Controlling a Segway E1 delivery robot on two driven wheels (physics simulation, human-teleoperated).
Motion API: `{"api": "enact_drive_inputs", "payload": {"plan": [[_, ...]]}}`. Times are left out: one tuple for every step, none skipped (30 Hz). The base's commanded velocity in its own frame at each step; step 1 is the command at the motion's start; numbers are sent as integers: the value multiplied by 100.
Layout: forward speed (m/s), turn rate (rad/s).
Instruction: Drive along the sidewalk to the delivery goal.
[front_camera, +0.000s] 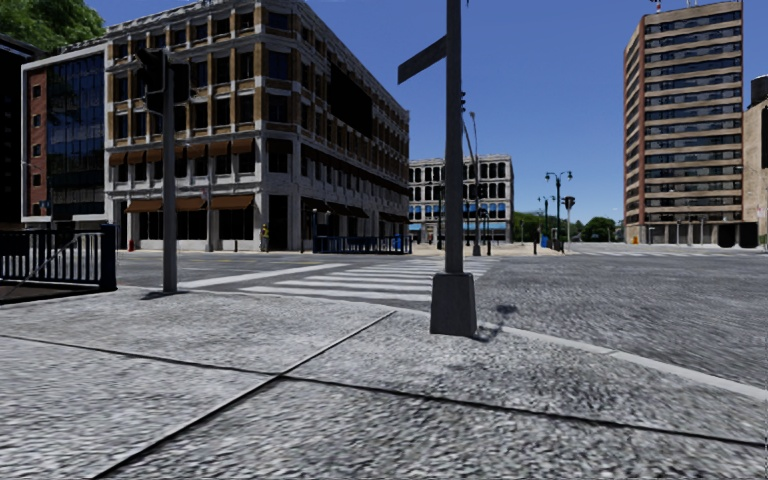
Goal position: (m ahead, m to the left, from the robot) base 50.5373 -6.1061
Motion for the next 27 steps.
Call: {"api": "enact_drive_inputs", "payload": {"plan": [[200,39],[200,39],[200,39],[200,39],[200,39],[200,39],[200,39],[200,39],[200,39],[200,39],[200,39],[200,39],[200,39],[200,39],[200,39],[200,35],[200,30],[200,25],[200,25],[200,12],[200,0],[200,0],[200,0],[200,0],[200,0],[200,0],[200,0]]}}
